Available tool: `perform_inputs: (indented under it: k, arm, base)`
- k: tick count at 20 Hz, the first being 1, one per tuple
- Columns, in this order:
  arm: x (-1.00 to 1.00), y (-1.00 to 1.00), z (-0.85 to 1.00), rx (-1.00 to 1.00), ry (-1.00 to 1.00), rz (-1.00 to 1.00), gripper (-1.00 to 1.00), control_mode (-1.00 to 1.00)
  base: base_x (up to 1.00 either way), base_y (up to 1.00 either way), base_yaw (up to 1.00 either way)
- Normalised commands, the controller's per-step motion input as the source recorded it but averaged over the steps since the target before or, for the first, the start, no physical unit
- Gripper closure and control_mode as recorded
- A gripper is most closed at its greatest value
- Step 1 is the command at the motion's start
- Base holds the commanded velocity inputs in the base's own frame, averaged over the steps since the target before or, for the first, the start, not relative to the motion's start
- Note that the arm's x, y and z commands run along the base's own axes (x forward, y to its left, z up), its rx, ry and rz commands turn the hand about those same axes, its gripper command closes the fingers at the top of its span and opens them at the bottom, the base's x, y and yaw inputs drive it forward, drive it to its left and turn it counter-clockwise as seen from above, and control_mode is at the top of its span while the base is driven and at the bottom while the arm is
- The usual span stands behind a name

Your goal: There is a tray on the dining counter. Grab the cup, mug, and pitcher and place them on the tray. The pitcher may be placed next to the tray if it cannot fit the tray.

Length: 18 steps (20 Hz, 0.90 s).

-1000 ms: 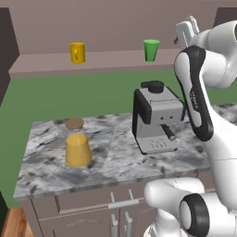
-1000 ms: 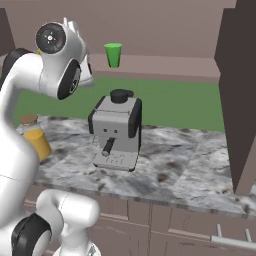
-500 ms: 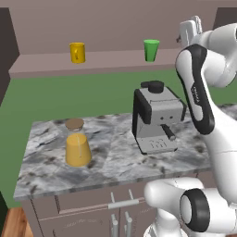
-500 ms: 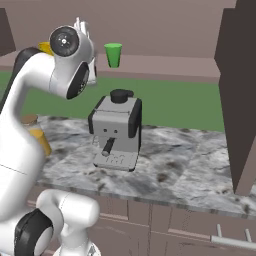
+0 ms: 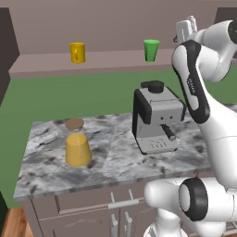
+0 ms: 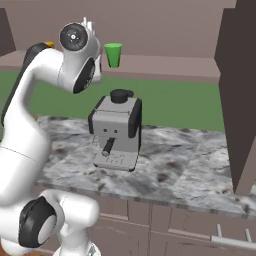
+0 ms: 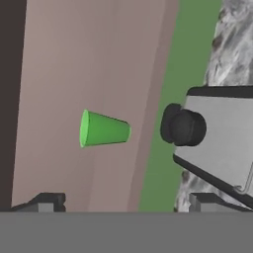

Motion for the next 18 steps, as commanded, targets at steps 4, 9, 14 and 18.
perform_inputs:
  k: [4, 9, 14, 18]
  arm:
    - [0.30, 0.00, 0.00, 0.00, 0.09, 0.03, -1.00, -1.00]
    - [0.31, 0.00, 0.00, 0.00, 0.06, 0.08, -1.00, -1.00]
    - [0.36, 0.00, 0.00, 0.00, 0.06, 0.07, -1.00, -1.00]
    - [0.35, -0.01, 0.00, 0.00, 0.05, 0.05, -1.00, -1.00]
  base:
    - [0.00, 0.00, 0.00]
    - [0.00, 0.00, 0.00]
    - [0.00, 0.00, 0.00]
    - [0.00, 0.00, 0.00]
